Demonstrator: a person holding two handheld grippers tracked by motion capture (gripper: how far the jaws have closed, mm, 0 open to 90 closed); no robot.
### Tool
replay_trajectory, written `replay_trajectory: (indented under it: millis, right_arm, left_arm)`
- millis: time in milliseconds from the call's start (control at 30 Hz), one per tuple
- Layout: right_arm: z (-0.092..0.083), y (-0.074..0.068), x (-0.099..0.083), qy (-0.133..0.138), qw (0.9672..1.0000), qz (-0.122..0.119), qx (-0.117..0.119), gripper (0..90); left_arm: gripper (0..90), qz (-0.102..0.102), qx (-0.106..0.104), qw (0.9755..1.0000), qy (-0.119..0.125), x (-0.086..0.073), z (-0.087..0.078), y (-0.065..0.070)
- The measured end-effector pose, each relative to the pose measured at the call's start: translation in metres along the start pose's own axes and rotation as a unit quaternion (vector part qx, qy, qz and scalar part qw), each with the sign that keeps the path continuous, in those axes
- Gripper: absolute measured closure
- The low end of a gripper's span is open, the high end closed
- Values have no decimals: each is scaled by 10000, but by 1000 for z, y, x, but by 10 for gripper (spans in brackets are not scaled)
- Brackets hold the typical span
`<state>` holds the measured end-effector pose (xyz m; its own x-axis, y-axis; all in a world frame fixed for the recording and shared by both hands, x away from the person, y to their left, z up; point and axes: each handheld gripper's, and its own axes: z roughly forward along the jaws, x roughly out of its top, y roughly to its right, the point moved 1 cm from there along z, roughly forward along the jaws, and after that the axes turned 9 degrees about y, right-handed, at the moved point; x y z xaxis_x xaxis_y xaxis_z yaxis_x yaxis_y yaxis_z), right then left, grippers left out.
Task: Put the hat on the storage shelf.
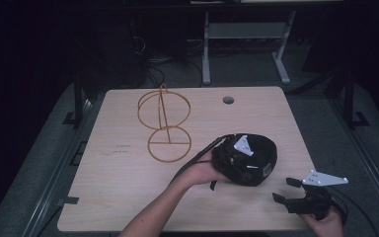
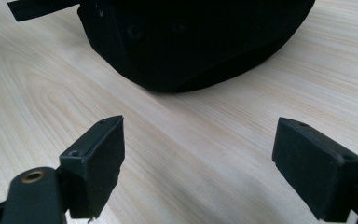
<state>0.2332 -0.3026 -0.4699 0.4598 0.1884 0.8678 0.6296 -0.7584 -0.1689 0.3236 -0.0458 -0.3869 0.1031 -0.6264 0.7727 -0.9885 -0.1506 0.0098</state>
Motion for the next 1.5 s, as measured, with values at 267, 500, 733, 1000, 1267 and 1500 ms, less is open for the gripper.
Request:
replay_trajectory:
  millis: [267, 500, 733, 1000, 1267, 1500]
  right_arm:
    - [1, 0, 0, -43, 10000, -9, 38, 166]
    - [2, 1, -1, -67, 10000, -5, 30, 166]
    - [2, 0, -1, -70, 10000, -1, 31, 169]
    - [2, -1, 0, -70, 10000, 1, 44, 194]
    - [0, -1, 0, 11, 9998, 77, 179, 174]
    - [-3, -5, 3, 283, 9993, 85, 211, 151]
  left_arm:
    - [422, 26, -170, 9997, -162, 1, 10, 2]
    - [496, 72, -277, 9992, -277, 1, 14, 1]
    - [591, 123, -444, 9980, -425, 0, 18, 1]
    - [752, 219, -517, 9976, -411, 1, 15, 2]
    - [792, 151, -543, 9982, -188, 11, 4, -5]
    - [797, -32, -475, 9987, 154, 21, -11, -12]
